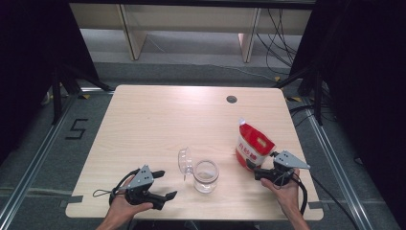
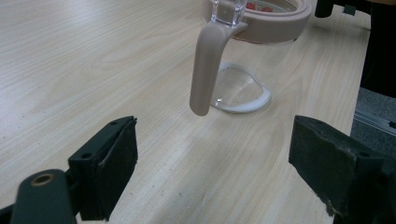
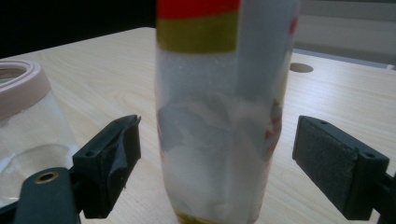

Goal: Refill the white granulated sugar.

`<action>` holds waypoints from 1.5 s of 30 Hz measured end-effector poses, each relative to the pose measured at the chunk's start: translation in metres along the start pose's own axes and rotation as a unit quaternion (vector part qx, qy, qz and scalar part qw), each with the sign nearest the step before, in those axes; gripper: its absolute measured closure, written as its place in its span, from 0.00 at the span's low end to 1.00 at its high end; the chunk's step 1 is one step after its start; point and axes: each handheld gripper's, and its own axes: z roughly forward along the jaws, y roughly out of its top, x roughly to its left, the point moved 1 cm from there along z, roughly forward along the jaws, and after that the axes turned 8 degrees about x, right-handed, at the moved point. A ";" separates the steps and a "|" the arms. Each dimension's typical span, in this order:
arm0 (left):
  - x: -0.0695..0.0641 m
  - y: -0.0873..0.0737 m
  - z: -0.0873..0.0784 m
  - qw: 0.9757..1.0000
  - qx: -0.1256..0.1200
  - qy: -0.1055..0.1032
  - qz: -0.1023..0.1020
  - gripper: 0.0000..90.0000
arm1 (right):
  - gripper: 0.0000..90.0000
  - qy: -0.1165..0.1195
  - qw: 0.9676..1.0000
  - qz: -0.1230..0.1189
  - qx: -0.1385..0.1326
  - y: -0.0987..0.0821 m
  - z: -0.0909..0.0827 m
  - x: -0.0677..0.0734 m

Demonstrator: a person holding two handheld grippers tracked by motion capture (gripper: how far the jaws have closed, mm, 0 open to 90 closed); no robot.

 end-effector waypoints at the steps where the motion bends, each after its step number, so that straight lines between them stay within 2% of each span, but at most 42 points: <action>1: 0.000 0.000 0.000 1.000 0.000 0.000 0.000 0.17 | 0.18 -0.001 1.000 0.002 -0.005 0.000 0.001 0.000; 3: 0.000 0.000 0.000 1.000 0.004 0.002 0.003 0.17 | 0.18 0.002 1.000 0.008 -0.006 -0.001 0.002 0.001; 4: -0.001 0.000 0.000 1.000 0.000 0.001 0.003 0.17 | 0.18 0.008 1.000 0.013 -0.015 -0.001 0.003 0.001; 5: 0.000 0.000 0.000 1.000 0.001 -0.001 0.009 0.17 | 0.19 0.012 1.000 0.003 -0.021 -0.001 0.004 -0.002; 7: -0.001 -0.001 0.000 1.000 0.000 -0.001 0.001 0.17 | 0.19 0.014 1.000 0.002 -0.020 -0.001 0.004 -0.002; 8: -0.001 -0.001 0.000 1.000 0.001 -0.001 0.006 0.17 | 0.19 0.014 1.000 0.014 -0.015 -0.002 0.005 0.000; 9: 0.000 -0.001 -0.001 1.000 0.001 0.002 0.015 0.17 | 0.20 0.013 1.000 0.008 -0.018 -0.002 0.006 0.000; 10: 0.000 -0.001 -0.001 1.000 0.000 0.001 0.015 0.17 | 0.20 0.020 1.000 0.009 -0.011 -0.002 0.006 0.001; 12: 0.000 -0.001 -0.001 1.000 0.001 0.001 0.016 0.17 | 0.20 0.019 1.000 0.008 -0.009 -0.002 0.007 0.001; 14: 0.000 -0.001 -0.001 1.000 0.002 0.001 0.017 0.17 | 0.21 0.017 1.000 -0.003 -0.017 -0.002 0.009 0.002; 16: -0.001 -0.001 -0.001 1.000 0.000 -0.002 0.011 0.17 | 0.21 0.016 1.000 -0.001 -0.017 -0.002 0.010 0.003; 17: -0.002 -0.001 -0.001 1.000 0.002 -0.002 0.000 0.17 | 0.22 0.015 1.000 -0.008 -0.019 -0.002 0.011 0.002; 19: -0.003 -0.001 0.000 1.000 -0.001 -0.003 -0.003 0.17 | 0.22 0.014 1.000 -0.012 -0.013 -0.002 0.012 0.002; 21: -0.003 -0.001 0.000 1.000 0.001 -0.003 -0.002 0.17 | 0.22 0.012 1.000 -0.004 -0.008 -0.002 0.012 0.002; 22: -0.003 -0.001 -0.001 1.000 0.007 0.002 0.001 0.17 | 0.22 0.011 1.000 -0.007 -0.015 -0.002 0.013 0.001; 26: -0.003 -0.001 0.000 1.000 0.005 -0.001 0.002 0.17 | 0.23 0.016 0.999 -0.002 -0.032 -0.002 0.017 0.001; 27: -0.002 -0.002 0.000 1.000 0.006 -0.002 0.002 0.17 | 0.23 0.001 0.999 -0.012 -0.030 -0.002 0.017 -0.001; 31: -0.003 -0.002 0.000 1.000 0.005 -0.003 0.003 0.17 | 0.23 0.010 1.000 -0.002 -0.026 -0.002 0.017 0.001; 32: -0.003 -0.002 0.000 1.000 0.005 -0.003 0.003 0.17 | 0.23 0.009 1.000 -0.006 -0.018 -0.002 0.017 0.000; 34: -0.003 -0.002 0.000 1.000 0.007 -0.001 0.004 0.17 | 0.23 0.006 0.999 -0.025 -0.030 -0.002 0.020 -0.003; 35: -0.003 -0.002 0.000 1.000 0.006 -0.001 0.004 0.17 | 0.23 0.006 1.000 -0.017 -0.026 -0.002 0.019 -0.002; 36: -0.003 -0.002 0.000 1.000 0.007 0.000 0.004 0.17 | 0.23 0.003 0.999 -0.007 -0.032 -0.002 0.020 0.000; 38: -0.003 -0.002 0.001 1.000 0.005 -0.004 0.004 0.17 | 0.23 0.008 1.000 -0.015 -0.024 -0.002 0.019 -0.001; 39: -0.003 -0.002 0.001 1.000 0.005 -0.004 0.005 0.17 | 0.23 0.021 0.999 -0.004 -0.028 -0.002 0.020 0.000; 42: -0.003 -0.001 0.001 1.000 0.006 -0.004 0.005 0.17 | 0.23 0.009 1.000 -0.012 -0.020 -0.003 0.020 -0.001; 45: -0.003 -0.002 0.001 1.000 0.006 -0.004 0.005 0.17 | 0.23 0.013 1.000 -0.002 -0.026 -0.003 0.021 0.001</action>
